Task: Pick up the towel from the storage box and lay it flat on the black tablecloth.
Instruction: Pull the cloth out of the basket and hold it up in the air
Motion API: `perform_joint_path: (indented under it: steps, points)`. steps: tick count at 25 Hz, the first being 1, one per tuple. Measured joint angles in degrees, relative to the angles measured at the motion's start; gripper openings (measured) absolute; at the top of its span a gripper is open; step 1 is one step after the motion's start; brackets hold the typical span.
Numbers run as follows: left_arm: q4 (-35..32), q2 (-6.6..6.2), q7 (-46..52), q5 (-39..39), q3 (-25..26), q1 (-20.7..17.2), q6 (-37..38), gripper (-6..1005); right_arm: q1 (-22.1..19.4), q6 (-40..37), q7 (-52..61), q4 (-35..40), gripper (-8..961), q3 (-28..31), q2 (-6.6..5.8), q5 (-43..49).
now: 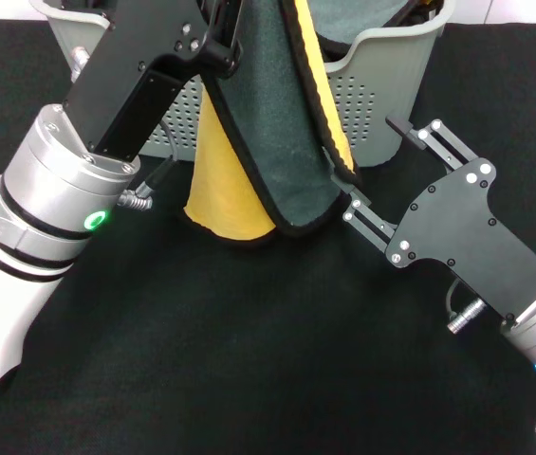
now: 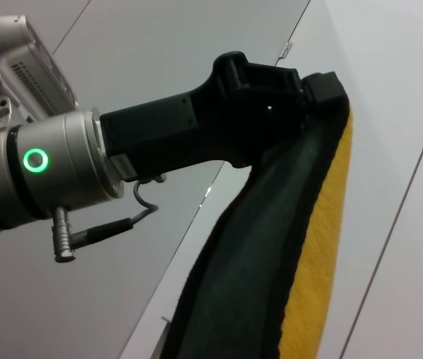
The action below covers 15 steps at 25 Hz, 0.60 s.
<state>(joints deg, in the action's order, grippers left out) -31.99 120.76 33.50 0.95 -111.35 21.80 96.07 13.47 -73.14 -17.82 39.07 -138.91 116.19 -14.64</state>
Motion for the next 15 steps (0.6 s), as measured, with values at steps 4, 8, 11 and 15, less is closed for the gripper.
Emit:
perform_joint_path:
  steps: [4,8,11,15]
  points:
    - [0.1,0.00,0.0,0.0,0.0,0.0,0.0,7,0.0,-0.2,0.0,-0.1,643,-0.2,0.00,0.0]
    - [0.2,0.00,0.0,0.0,0.0,0.0,0.0,7,0.0,-1.1,0.0,-0.4,592,-0.2,0.00,0.3]
    - [0.2,0.00,0.0,0.0,0.0,-0.1,-0.1,7,0.0,-2.6,0.0,-0.6,524,-0.3,0.00,0.4]
    - [0.3,0.00,0.0,0.0,0.0,-0.1,-0.1,7,0.0,-3.3,0.0,-0.8,358,-0.4,0.00,0.4]
